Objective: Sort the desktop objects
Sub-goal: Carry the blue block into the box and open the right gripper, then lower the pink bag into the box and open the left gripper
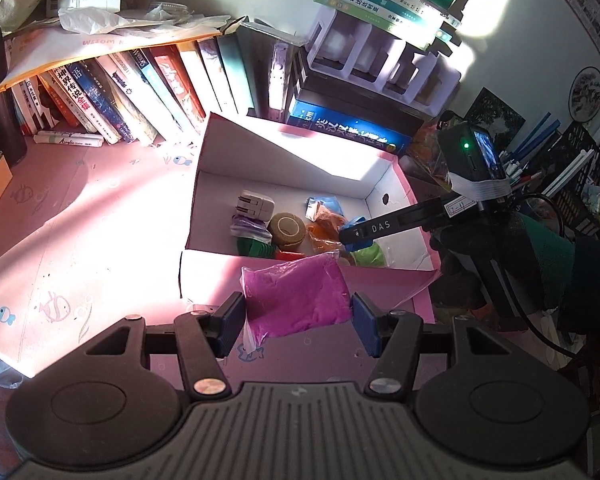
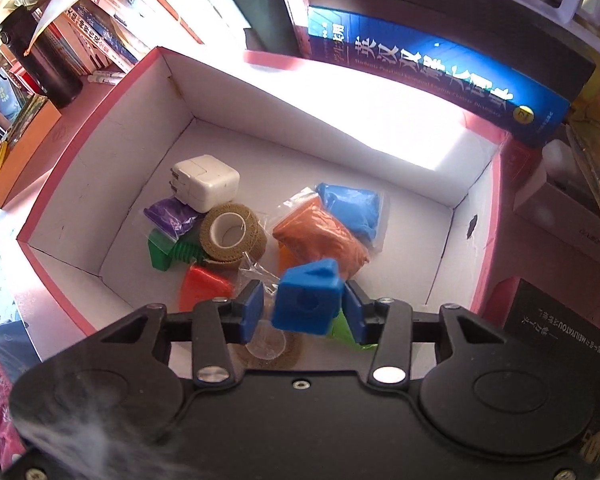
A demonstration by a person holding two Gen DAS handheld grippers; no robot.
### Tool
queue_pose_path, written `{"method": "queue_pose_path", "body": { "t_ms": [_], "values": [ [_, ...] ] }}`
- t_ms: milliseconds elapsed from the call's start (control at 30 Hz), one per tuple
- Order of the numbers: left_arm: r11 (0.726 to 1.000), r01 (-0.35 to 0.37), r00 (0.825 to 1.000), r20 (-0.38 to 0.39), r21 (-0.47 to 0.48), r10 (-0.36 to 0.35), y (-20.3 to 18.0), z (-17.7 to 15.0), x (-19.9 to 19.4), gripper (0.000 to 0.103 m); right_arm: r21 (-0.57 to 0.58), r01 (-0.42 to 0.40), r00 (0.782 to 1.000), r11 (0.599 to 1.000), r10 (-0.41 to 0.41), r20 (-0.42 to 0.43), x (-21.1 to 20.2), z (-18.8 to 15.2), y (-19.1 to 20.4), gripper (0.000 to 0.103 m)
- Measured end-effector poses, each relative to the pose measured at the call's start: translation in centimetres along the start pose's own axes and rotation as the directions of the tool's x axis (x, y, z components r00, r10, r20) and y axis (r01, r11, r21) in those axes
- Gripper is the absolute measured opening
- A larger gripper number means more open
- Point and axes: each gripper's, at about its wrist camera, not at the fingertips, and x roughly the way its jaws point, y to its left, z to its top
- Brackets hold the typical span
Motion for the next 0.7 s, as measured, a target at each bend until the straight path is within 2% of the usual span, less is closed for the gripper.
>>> {"method": "queue_pose_path", "body": {
  "t_ms": [100,200,333,567,700],
  "values": [
    [1.0,0.004,1.0,0.002,0.003,-0.004,0.0,0.1,0.1,0.057,0.016,-0.002,1.0,1.0,0.002,0.01,-0.5,-0.4,-0.1,0.045],
    [1.0,0.005,1.0,0.003,0.004,-0.005,0.1,0.4,0.3,0.057,0.029,0.003,0.999,1.0,-0.004,0.041,-1.8,-0.7,-0.1,0.058],
    [1.0,0.01,1.0,0.004,0.006,-0.01,0.1,1.3,0.9,0.057,0.063,-0.008,0.996,0.998,0.003,0.088,-4.0,-1.2,-0.2,0.062],
    [1.0,0.018,1.0,0.006,0.009,-0.018,0.2,2.9,1.9,0.057,0.141,-0.058,0.98,0.988,0.03,0.195,-9.2,-3.1,-0.5,0.072],
    [1.0,0.018,1.0,-0.005,0.023,-0.017,0.0,4.1,3.3,0.057,0.178,-0.078,0.973,0.981,0.036,0.229,-11.5,-4.6,-0.6,0.078]
  ]
}}
